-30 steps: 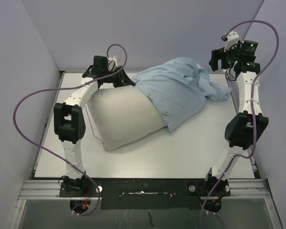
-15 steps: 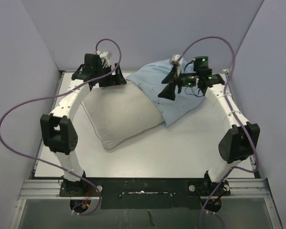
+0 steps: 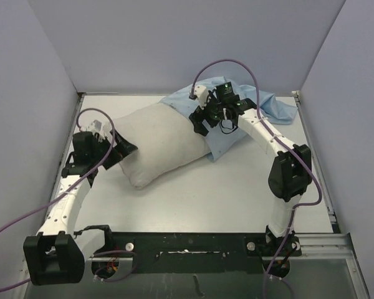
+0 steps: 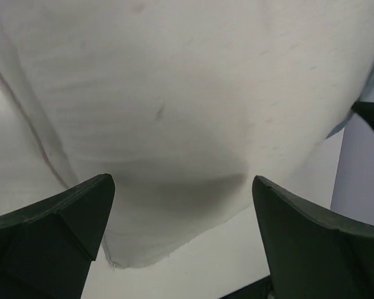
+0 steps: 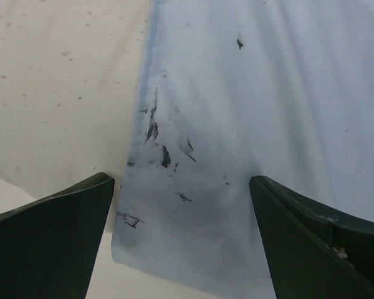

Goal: Put the pillow into the pillowcase

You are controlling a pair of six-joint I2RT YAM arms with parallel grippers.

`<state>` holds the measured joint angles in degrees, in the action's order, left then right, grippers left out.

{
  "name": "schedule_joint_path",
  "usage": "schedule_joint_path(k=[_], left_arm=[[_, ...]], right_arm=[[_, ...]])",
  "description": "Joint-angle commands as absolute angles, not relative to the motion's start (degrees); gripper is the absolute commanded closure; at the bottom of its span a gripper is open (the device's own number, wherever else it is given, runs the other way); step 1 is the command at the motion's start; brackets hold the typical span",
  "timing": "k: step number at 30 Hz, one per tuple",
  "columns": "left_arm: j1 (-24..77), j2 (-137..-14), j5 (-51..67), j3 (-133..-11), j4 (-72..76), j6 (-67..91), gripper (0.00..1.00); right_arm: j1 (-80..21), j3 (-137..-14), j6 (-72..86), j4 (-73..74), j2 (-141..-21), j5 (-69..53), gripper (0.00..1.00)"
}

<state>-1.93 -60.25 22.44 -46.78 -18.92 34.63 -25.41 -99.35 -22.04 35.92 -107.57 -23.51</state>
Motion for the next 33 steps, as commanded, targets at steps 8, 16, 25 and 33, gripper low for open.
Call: schedule_joint_path(k=[8,16,25,33], left_arm=[[-3.08,-65.33,26.33,-38.73,-2.47,50.35,0.04],[-2.7,-76.89,38.14,-39.42,6.39,51.49,0.48],[8.64,-77.77,43.01,-44.31,12.55,52.4,0.9],[11.43,-70.56,38.91,-42.07,9.93,52.57,0.85]], right_arm=[[-27.85,-101.78,-16.19,29.51,-109.19,-11.7,0.33],[-29.47,-103.76,-15.33,33.14,-107.65,-20.8,1.0],[-37.79,-109.2,-10.2,34.54,-107.81,-36.09,1.0],[-25.28,-104.42,-11.38,35.02,-108.41,-35.12,0.75]])
